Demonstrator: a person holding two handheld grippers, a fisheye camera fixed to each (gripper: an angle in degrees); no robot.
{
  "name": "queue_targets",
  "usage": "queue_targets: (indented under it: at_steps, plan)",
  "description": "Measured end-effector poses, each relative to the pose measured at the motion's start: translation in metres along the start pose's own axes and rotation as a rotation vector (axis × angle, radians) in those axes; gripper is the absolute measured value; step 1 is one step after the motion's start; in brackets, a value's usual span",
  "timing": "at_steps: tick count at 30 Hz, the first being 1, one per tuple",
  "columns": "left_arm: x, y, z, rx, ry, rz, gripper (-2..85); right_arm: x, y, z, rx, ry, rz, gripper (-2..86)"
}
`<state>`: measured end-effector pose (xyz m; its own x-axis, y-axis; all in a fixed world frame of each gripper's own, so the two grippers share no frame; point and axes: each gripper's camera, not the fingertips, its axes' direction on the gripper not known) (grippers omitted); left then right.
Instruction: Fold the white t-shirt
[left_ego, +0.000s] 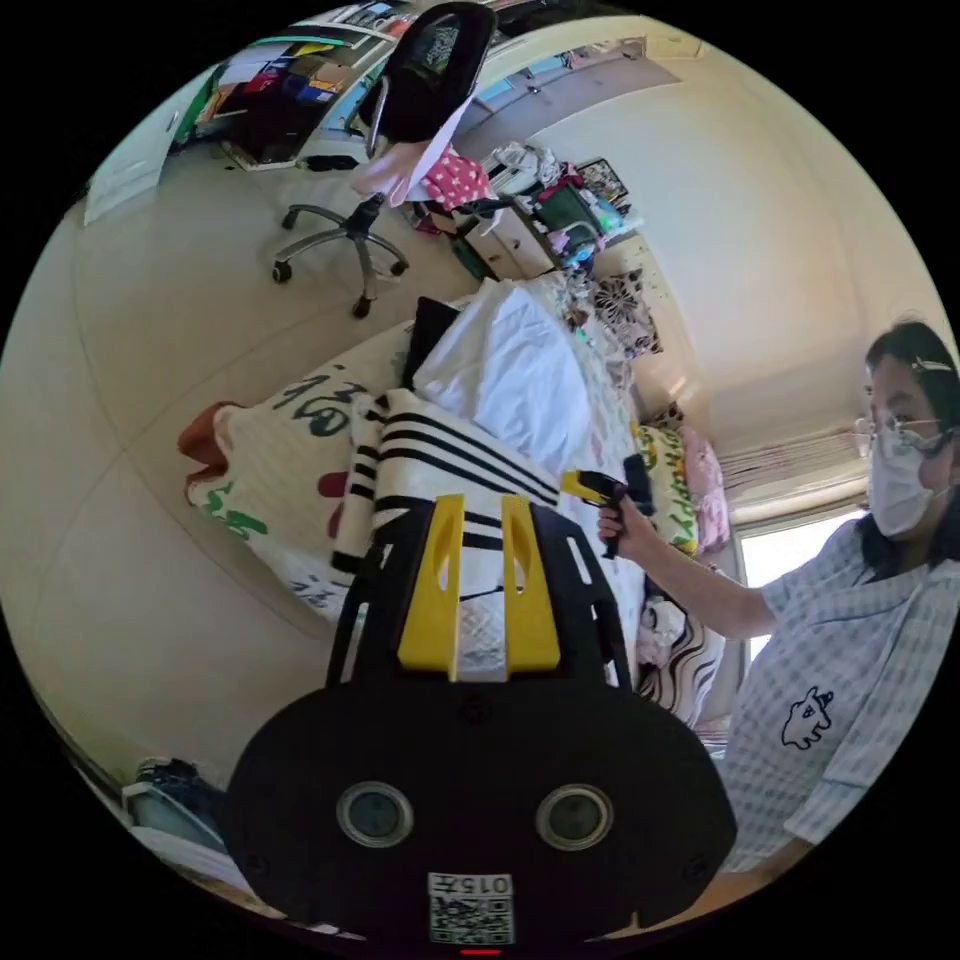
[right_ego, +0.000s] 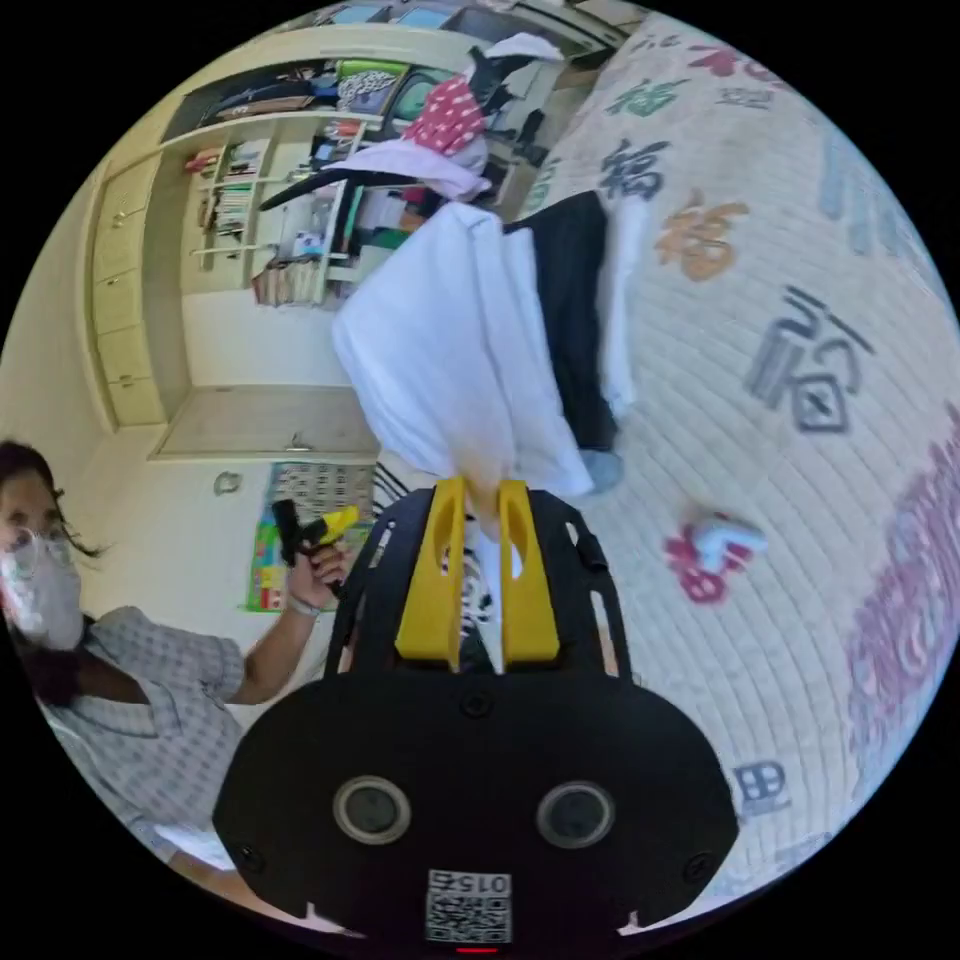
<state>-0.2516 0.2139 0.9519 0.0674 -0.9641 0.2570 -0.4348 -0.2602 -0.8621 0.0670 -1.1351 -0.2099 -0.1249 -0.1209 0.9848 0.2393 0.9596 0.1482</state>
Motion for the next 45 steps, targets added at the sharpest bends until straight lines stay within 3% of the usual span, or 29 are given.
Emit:
queue_targets:
  at_steps: [2,11,13,16,20,25,31,36,39,43,45]
  plan:
    - [0.008,0.002,0.008,-0.001,0.063,0.004,7.9,-0.017,-0.012,0.000,0.003,-0.208,-0.041,2.3]
    - [0.071,-0.001,0.073,-0.043,0.232,0.108,13.2,-0.132,0.036,-0.149,0.416,-0.603,-0.473,0.3]
    - [0.081,0.000,0.086,0.051,0.397,0.078,14.0,-0.144,0.058,-0.177,0.451,-0.646,-0.531,0.2]
    - [0.102,0.005,0.096,0.173,0.584,0.058,15.0,-0.157,0.105,-0.220,0.493,-0.594,-0.592,0.2]
    - [0.148,0.017,0.119,0.180,0.796,0.112,13.8,-0.162,0.186,-0.263,0.515,-0.491,-0.550,0.2]
    - [0.221,0.062,0.177,0.029,0.979,0.141,13.3,-0.168,0.289,-0.307,0.553,-0.470,-0.451,0.3]
    - [0.294,0.135,0.231,-0.178,1.130,0.079,13.5,-0.213,0.380,-0.374,0.588,-0.276,-0.414,0.3]
    - [0.329,0.175,0.273,-0.285,1.090,0.099,13.5,-0.214,0.373,-0.419,0.507,-0.074,-0.323,0.7]
    - [0.326,0.181,0.321,-0.339,1.017,0.125,13.1,-0.134,0.318,-0.435,0.481,0.064,-0.143,1.9]
    - [0.314,0.182,0.388,-0.486,0.809,0.186,13.5,0.012,0.264,-0.421,0.249,0.159,0.245,4.1]
    - [0.313,0.184,0.406,-0.561,0.681,0.247,13.7,0.020,0.279,-0.410,0.269,0.143,0.215,4.8]
